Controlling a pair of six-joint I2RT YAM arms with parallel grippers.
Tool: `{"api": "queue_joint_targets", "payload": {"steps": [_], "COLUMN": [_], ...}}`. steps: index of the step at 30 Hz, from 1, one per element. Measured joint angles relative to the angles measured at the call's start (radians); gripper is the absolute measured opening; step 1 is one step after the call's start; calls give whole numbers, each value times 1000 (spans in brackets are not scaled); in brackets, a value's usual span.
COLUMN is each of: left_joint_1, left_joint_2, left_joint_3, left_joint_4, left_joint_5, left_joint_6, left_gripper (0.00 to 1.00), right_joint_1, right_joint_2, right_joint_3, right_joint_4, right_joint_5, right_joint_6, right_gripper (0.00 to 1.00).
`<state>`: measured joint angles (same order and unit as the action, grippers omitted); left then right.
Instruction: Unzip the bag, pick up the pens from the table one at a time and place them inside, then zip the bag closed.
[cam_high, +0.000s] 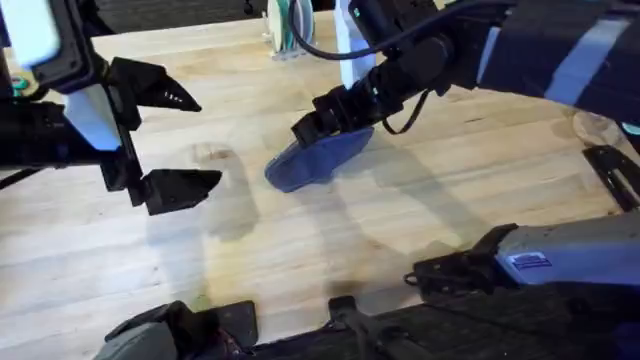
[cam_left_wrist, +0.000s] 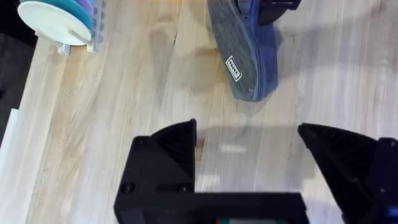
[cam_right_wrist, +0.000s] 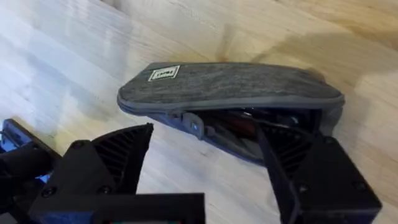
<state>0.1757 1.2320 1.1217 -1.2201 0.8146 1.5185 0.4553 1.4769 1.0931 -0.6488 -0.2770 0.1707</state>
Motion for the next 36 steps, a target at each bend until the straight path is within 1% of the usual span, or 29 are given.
{"api": "queue_joint_targets", "payload": {"steps": [2,3,8,9,10,12,13,14,27,36], "left_joint_1": [0,0,0,0,0,0,0,0,0,0], "left_joint_2": [0,0,0,0,0,0,0,0,0,0], "left_joint_3": [0,0,0,0,0,0,0,0,0,0], "left_joint_4": [0,0,0,0,0,0,0,0,0,0], "left_joint_5": [0,0,0,0,0,0,0,0,0,0], "left_joint_6": [0,0,0,0,0,0,0,0,0,0], "left_gripper": [993,993,993,995,994,994,994,994,993,993], "right_joint_1": [0,0,0,0,0,0,0,0,0,0], "right_joint_2": [0,0,0,0,0,0,0,0,-5,-98], "right_joint_3": [0,0,0,0,0,0,0,0,0,11], "right_joint_4": [18,18,18,19,19,19,19,20,25,28], "right_joint_5": [-1,-1,-2,-2,-2,-2,-3,-3,-5,-6], "right_joint_6": [0,1,1,0,1,1,3,4,0,0], "right_gripper": [987,966,796,573,447,155,66,39,32,32]}}
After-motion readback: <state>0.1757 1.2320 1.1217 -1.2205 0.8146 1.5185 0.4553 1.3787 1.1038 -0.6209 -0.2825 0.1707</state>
